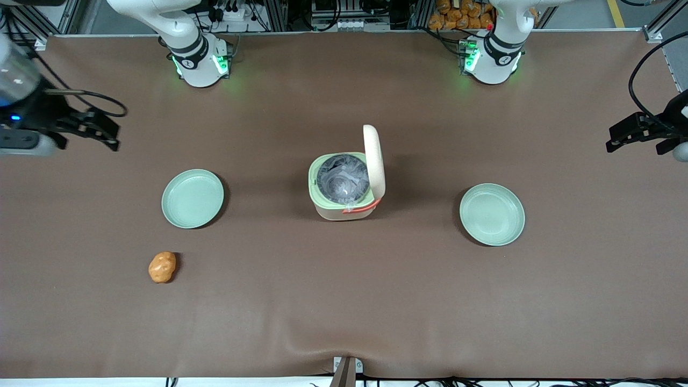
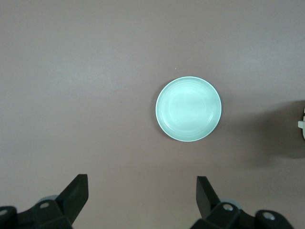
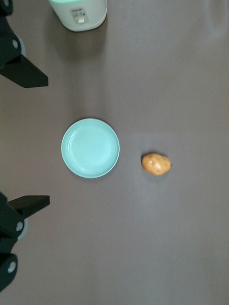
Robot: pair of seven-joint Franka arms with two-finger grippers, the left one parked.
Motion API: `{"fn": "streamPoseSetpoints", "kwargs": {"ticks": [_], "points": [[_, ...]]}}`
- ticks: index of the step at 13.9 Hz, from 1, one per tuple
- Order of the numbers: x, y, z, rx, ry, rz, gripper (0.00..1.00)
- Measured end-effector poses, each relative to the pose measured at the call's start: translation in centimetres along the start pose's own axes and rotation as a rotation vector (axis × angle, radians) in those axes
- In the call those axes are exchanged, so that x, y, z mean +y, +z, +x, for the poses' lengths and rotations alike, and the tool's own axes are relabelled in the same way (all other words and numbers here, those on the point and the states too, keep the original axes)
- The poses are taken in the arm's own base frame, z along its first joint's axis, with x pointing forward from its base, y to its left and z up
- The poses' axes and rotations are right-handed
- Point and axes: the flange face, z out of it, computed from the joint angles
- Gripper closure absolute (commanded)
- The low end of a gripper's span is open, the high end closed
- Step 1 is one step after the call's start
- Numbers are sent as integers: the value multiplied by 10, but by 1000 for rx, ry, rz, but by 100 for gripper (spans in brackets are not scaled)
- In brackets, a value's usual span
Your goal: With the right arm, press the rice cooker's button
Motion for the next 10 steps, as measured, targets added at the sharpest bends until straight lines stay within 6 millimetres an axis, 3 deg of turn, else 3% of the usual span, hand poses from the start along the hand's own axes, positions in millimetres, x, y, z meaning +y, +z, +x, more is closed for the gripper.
{"fn": "streamPoseSetpoints", "kwargs": {"ticks": [5, 10], "points": [[19, 18, -21, 39, -12, 7, 0], [47, 15, -34, 48, -3, 17, 0]]}}
